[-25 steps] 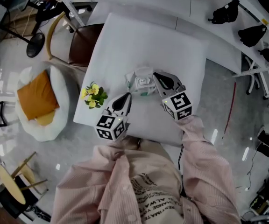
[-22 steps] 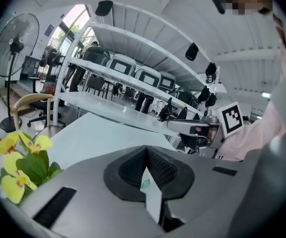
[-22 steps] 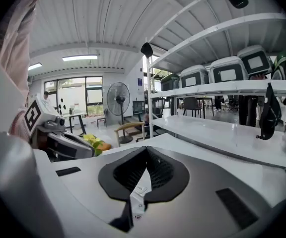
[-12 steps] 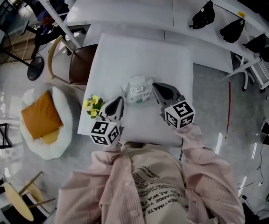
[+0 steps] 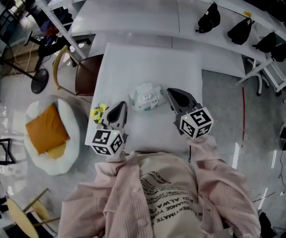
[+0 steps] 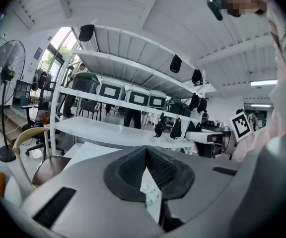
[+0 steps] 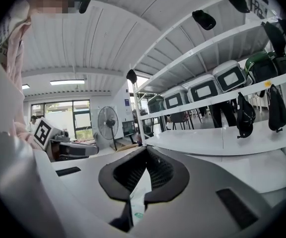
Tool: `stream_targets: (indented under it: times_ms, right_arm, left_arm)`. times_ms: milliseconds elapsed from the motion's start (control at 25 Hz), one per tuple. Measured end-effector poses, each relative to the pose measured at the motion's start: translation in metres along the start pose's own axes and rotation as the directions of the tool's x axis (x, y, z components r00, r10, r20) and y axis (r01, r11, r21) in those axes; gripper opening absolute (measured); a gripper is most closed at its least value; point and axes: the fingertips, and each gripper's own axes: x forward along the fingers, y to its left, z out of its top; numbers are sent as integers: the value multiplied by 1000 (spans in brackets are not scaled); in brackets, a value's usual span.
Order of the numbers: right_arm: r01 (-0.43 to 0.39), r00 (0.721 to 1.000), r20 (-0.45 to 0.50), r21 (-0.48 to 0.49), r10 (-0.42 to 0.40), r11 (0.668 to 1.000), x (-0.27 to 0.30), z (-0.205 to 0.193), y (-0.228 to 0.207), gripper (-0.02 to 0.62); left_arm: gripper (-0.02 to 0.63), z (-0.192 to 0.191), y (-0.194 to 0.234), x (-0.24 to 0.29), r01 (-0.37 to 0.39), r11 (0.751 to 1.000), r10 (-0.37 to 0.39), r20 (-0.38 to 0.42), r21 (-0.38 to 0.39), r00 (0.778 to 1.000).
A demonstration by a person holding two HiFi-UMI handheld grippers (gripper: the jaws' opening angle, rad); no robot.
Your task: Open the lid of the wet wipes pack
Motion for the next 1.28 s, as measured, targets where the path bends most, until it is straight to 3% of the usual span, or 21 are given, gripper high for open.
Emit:
stream_targets:
  times_ms: [640, 1280]
  right_arm:
    - [44, 997, 61, -30, -42, 999, -28, 22, -7, 0]
    - [98, 992, 83, -44, -94, 994, -37, 26, -24, 0]
  left_arm:
    - [-2, 31, 12, -25, -52, 999, 51, 93, 8, 994]
    - [-2, 40, 15, -26, -102, 994, 97, 115, 40, 989]
